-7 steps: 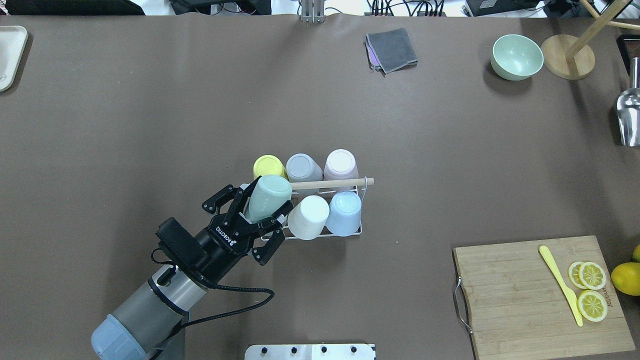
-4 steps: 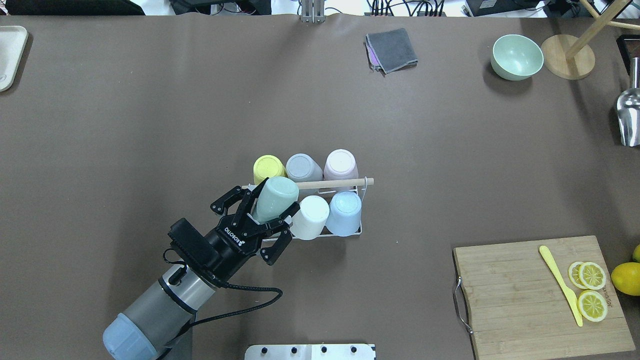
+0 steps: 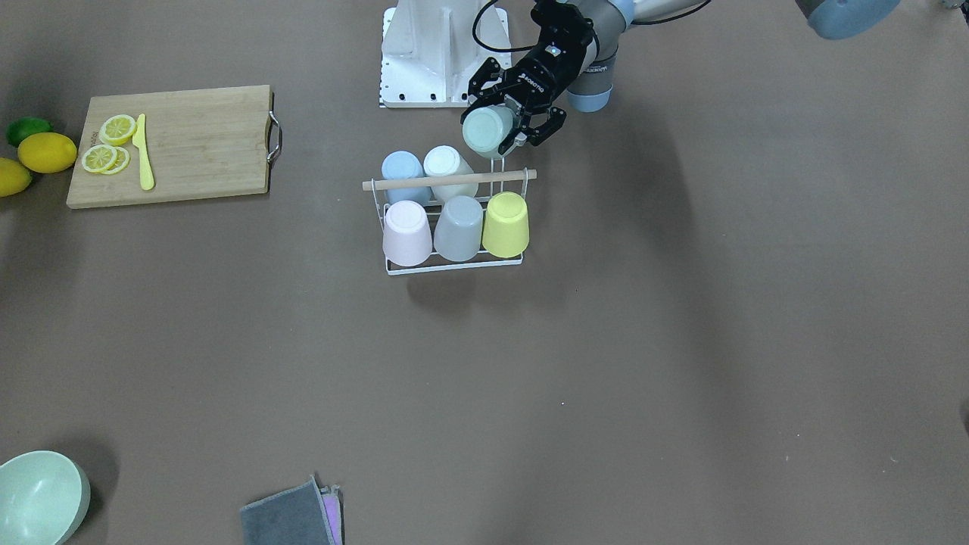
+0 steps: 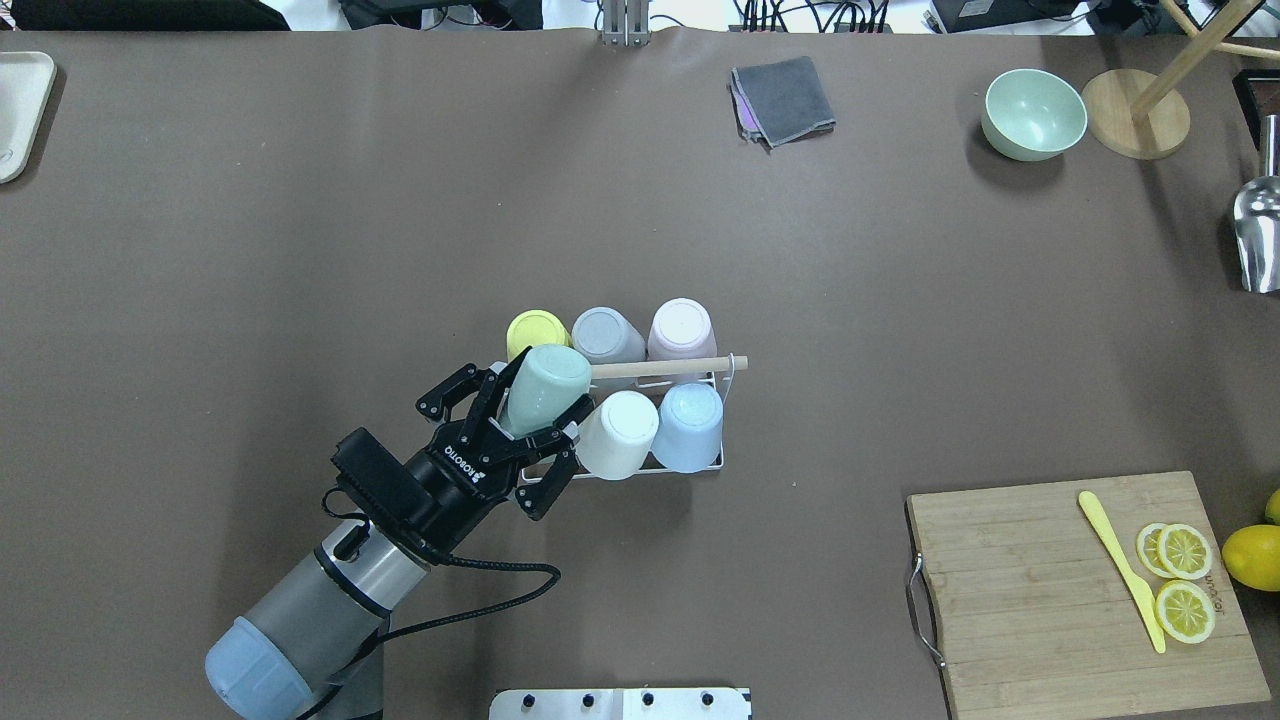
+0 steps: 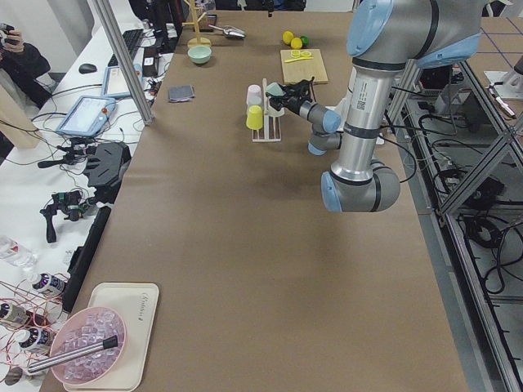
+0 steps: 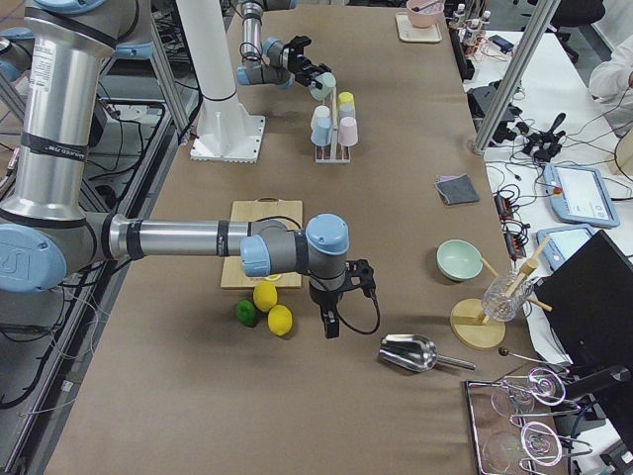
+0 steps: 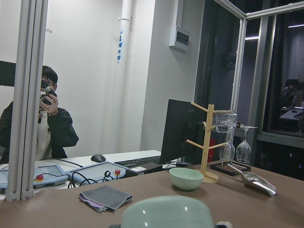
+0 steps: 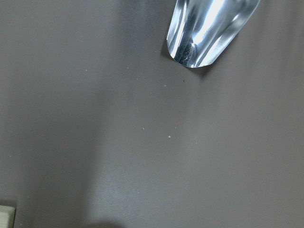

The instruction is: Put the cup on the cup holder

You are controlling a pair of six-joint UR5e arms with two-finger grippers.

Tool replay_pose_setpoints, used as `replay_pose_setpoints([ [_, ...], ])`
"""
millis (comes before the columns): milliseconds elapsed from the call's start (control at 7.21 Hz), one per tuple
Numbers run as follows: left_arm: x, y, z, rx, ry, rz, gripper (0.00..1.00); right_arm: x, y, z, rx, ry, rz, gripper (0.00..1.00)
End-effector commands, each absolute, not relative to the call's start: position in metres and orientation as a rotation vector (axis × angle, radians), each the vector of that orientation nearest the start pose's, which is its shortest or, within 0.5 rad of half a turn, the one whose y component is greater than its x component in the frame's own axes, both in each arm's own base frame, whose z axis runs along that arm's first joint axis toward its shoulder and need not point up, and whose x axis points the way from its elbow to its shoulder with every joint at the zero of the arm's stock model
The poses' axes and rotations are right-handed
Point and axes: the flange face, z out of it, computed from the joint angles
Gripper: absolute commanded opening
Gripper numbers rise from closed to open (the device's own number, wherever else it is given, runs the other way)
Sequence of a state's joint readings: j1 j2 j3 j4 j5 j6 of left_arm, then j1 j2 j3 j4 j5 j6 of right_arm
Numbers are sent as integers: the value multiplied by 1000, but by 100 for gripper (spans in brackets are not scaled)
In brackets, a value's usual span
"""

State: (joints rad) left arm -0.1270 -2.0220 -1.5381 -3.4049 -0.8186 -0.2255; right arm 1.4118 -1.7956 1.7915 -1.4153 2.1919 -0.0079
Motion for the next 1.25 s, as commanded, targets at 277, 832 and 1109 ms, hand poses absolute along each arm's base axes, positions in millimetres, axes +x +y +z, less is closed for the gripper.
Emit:
replay_pose_setpoints([
  [277,515,-270,274,1629,1221,-88,0,12,-398,672,-60,-640,97,99],
  [832,518,-266,280,1627,1229,-88,72,26,-385,716,-87,-663,12,99],
  [1109,516,-266,280,1632,1240,-98,98,25,-385,714,-91,-707,18,99],
])
